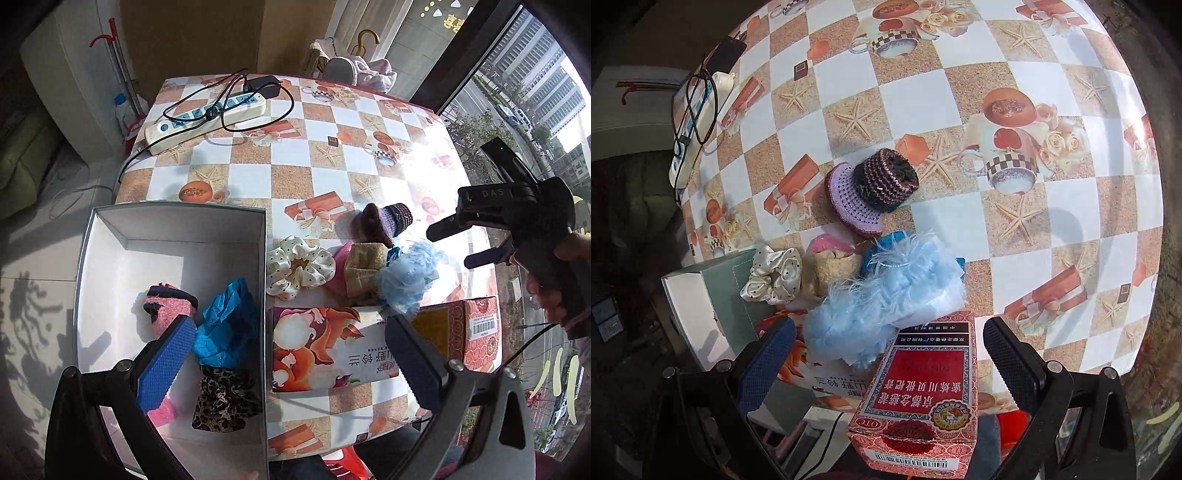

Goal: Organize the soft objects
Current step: 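Move the left tool to the purple crochet hat while the right tool reaches the fluffy blue cloth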

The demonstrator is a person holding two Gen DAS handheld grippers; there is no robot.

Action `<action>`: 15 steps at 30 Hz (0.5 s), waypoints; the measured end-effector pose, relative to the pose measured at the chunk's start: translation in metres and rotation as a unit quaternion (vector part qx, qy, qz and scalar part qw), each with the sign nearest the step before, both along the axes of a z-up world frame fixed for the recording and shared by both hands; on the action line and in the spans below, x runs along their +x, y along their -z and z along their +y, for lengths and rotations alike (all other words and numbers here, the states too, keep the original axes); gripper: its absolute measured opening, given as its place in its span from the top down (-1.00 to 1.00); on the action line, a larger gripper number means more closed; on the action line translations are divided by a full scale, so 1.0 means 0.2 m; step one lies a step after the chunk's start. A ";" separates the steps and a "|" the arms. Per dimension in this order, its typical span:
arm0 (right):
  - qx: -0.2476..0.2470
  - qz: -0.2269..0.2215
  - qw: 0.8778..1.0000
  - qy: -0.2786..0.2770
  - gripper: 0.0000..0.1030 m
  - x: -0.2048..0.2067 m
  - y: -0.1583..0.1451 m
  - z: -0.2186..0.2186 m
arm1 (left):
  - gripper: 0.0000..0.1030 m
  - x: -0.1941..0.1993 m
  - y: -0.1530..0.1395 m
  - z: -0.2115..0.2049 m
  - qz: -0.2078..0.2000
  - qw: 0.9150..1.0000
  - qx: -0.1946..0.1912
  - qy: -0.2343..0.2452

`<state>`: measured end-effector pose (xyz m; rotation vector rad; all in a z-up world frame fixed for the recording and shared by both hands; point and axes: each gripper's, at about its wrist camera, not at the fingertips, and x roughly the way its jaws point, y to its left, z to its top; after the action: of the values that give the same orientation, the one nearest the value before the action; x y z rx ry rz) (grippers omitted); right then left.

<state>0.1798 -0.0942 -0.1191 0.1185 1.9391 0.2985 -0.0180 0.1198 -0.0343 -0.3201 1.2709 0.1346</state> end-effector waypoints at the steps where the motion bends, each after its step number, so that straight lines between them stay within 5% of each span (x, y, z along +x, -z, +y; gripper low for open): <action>1: 0.001 0.015 1.000 0.005 -0.99 0.01 0.05 0.01 | -1.00 0.01 0.00 0.00 0.004 1.000 0.003 -0.003; 7: 0.014 0.109 0.994 0.008 -0.99 0.00 0.30 0.10 | -1.00 0.06 0.01 -0.01 0.027 0.999 0.008 -0.022; 9: 0.018 0.123 0.992 0.006 -0.74 -0.02 0.34 0.11 | -1.00 0.10 0.02 -0.02 0.033 0.999 0.009 -0.022; 10: 0.018 0.126 0.992 0.000 -0.31 -0.02 0.35 0.12 | -1.00 0.13 0.02 -0.03 0.035 0.999 0.008 -0.020; 11: 0.021 0.127 0.992 -0.003 -0.12 -0.03 0.36 0.11 | -1.00 0.16 0.02 -0.05 0.038 0.999 0.010 -0.015; 15: 0.052 0.124 0.991 -0.003 0.21 -0.02 0.34 0.04 | -1.00 0.32 0.06 -0.14 0.051 0.998 0.023 0.020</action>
<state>0.1764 -0.0862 -0.1868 0.2277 2.1712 0.4044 0.0466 0.0924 -0.0454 -0.2499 1.3713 0.1475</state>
